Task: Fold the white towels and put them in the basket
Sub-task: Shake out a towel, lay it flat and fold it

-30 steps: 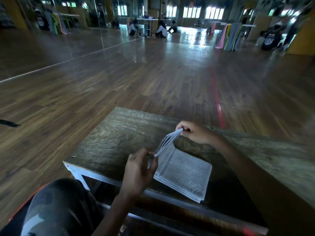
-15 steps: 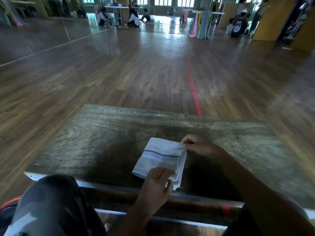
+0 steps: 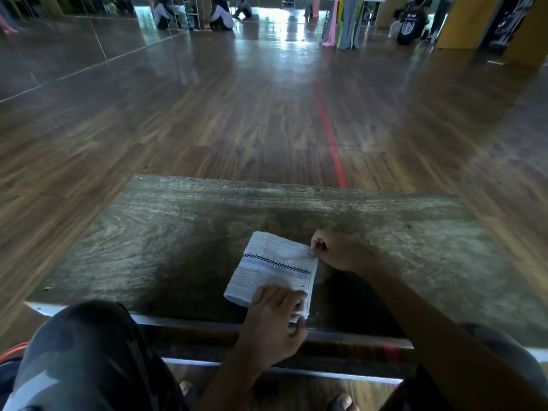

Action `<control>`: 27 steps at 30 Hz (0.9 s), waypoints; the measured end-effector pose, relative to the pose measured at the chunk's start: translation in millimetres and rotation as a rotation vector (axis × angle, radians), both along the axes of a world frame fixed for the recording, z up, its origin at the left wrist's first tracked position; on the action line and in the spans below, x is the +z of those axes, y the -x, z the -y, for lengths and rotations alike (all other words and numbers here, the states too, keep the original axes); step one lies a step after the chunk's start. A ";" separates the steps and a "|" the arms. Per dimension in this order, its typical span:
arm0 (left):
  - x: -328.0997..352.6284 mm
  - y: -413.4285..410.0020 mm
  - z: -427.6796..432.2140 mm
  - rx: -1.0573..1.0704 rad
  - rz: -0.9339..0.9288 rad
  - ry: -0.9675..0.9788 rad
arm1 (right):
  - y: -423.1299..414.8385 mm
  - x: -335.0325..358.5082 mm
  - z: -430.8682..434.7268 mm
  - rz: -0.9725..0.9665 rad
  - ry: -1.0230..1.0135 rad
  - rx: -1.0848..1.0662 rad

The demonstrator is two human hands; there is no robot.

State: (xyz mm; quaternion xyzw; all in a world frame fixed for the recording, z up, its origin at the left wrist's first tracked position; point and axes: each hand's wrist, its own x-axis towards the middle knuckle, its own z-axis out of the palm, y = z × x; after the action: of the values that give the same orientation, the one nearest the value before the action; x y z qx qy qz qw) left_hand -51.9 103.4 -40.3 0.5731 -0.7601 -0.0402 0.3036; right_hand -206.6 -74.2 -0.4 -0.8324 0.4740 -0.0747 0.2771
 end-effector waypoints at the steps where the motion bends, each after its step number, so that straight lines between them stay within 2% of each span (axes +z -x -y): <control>1: 7.3 -3.6 3.5 0.023 -0.018 -0.013 | -0.4 0.1 1.5 -0.026 0.041 -0.014; 4: 36.2 -27.2 33.0 0.183 -0.032 -0.052 | -3.5 5.6 -3.3 -0.046 0.211 -0.063; 6: 49.8 -48.5 60.9 0.225 0.030 -0.123 | -7.2 3.6 -20.3 -0.003 0.328 -0.086; 9: 50.1 -68.9 94.6 0.070 0.343 -0.295 | -16.2 -10.4 -66.5 0.101 0.318 -0.133; 11: 38.9 -77.1 102.5 -0.082 0.563 -0.383 | -23.7 -20.1 -95.0 0.056 0.284 -0.077; 13: 30.9 -85.4 98.6 -0.118 0.659 -0.440 | -25.9 -29.9 -104.9 -0.041 0.280 -0.020; 18: 38.6 -85.0 78.9 0.055 0.678 -0.462 | -16.5 -24.2 -69.6 -0.167 0.202 0.042; 20: 46.0 -71.7 67.1 0.132 0.651 -0.502 | -12.4 -14.3 -47.3 -0.161 0.137 -0.029; 22: 48.6 -60.6 51.9 0.138 0.544 -0.549 | -12.1 -5.4 -31.8 -0.151 0.134 -0.133; 27: 46.4 -60.7 40.6 0.217 0.494 -0.366 | -16.0 4.7 -17.3 -0.096 0.165 -0.269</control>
State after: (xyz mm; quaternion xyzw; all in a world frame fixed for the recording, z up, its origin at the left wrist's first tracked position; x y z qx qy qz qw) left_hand 8.8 62.8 6.1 0.6882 -0.7255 -0.0033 0.0045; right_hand -190.5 -56.9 4.4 -0.7839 0.5862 -0.1102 0.1723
